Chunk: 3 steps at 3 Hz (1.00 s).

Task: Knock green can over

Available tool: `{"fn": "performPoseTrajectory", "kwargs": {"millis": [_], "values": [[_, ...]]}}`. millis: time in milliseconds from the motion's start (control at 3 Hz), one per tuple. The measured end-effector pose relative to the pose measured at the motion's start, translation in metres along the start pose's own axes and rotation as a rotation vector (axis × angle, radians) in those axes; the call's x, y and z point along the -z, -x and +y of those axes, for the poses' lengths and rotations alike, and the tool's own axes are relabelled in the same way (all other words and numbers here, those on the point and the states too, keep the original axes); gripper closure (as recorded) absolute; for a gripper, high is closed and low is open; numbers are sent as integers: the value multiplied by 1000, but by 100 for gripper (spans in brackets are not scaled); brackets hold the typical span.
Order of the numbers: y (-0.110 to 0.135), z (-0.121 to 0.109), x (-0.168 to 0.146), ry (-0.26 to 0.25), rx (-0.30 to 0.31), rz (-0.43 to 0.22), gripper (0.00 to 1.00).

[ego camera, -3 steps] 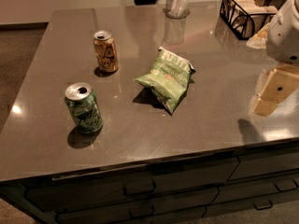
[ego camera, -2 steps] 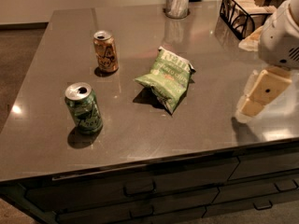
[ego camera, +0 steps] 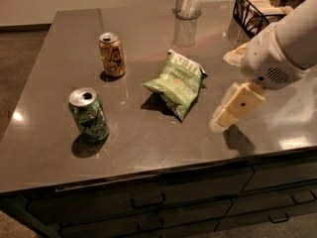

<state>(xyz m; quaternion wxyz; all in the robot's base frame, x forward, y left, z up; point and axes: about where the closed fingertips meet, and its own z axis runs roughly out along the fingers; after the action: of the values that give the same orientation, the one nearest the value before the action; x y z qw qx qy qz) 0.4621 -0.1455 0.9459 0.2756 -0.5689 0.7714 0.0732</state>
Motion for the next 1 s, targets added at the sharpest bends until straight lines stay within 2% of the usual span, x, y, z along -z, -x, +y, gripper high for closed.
{"fn": "performPoseTrajectory", "kwargs": {"millis": [333,667,1000], "values": [[24,11,-26,43,2,-136,0],[54,35,-48,83,64,-247,0],[89,60,-73,110,116,-311,0]]}}
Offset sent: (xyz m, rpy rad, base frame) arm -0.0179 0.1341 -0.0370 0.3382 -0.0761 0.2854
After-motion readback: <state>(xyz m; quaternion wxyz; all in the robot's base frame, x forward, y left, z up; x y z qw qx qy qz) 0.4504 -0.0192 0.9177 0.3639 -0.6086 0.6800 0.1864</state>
